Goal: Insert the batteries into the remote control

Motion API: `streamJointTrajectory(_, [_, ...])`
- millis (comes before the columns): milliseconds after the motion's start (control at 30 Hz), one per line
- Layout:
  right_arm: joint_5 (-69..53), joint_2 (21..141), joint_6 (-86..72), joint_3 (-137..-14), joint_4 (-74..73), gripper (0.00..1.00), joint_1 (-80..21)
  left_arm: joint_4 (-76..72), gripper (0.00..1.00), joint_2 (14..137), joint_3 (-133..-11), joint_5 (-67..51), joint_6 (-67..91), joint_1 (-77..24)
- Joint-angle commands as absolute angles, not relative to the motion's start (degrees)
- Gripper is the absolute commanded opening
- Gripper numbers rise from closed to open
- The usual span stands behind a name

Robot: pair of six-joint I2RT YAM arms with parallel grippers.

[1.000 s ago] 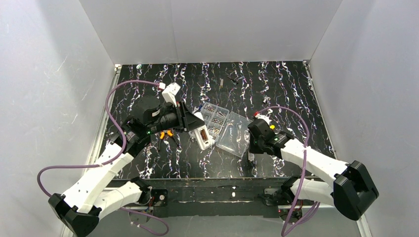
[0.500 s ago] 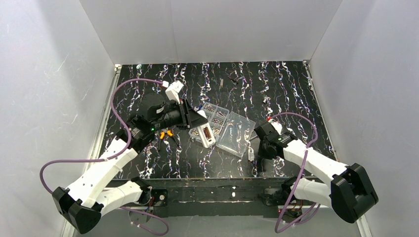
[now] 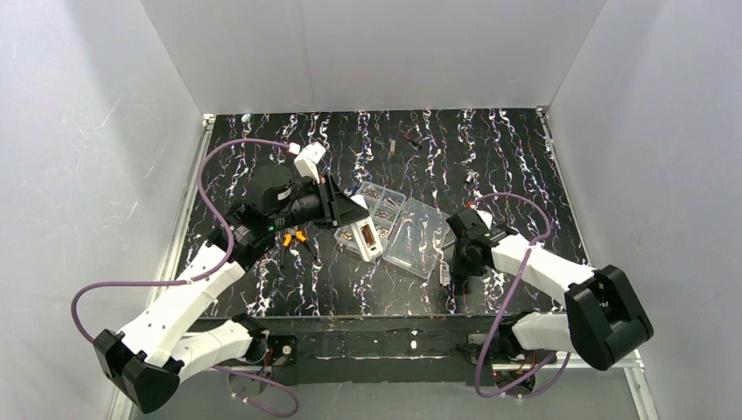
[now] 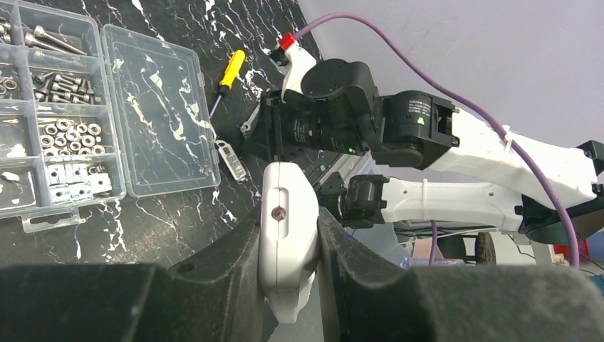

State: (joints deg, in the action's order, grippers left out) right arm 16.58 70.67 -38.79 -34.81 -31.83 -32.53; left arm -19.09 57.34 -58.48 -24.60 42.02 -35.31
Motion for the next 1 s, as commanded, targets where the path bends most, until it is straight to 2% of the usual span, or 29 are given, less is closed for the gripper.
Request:
streamJointTrajectory(0, [15.0, 72.7, -37.3, -38.4, -30.3, 0.48, -32.0, -21.5, 0.0, 56.8, -59.6, -26.3, 41.8, -35.0])
streamJointTrajectory(100, [15.1, 72.4, -37.4, -39.1, -30.2, 0.6, -31.8, -21.4, 0.0, 56.5, -59.2, -26.1, 41.6, -35.1])
streamJointTrajectory(233, [15.7, 71.9, -37.4, -39.8, -30.4, 0.63, -30.9, -21.2, 0.0, 56.3, -59.0, -26.0, 41.6, -35.1])
streamJointTrajectory(433, [15.0, 71.4, -38.3, -39.5, -30.0, 0.55, -29.0, -23.8, 0.0, 56.1, -58.2, -27.6, 40.9, -35.0])
streamJointTrajectory(733, [16.5, 66.9, -38.4, -38.0, -28.3, 0.5, -27.9, -59.4, 0.0, 57.7, -49.1, -41.8, 34.6, -35.0])
streamJointTrajectory(967, [16.8, 64.5, -38.5, -37.0, -28.1, 0.5, -27.9, -61.7, 0.0, 58.1, -49.1, -50.5, 25.7, -35.1])
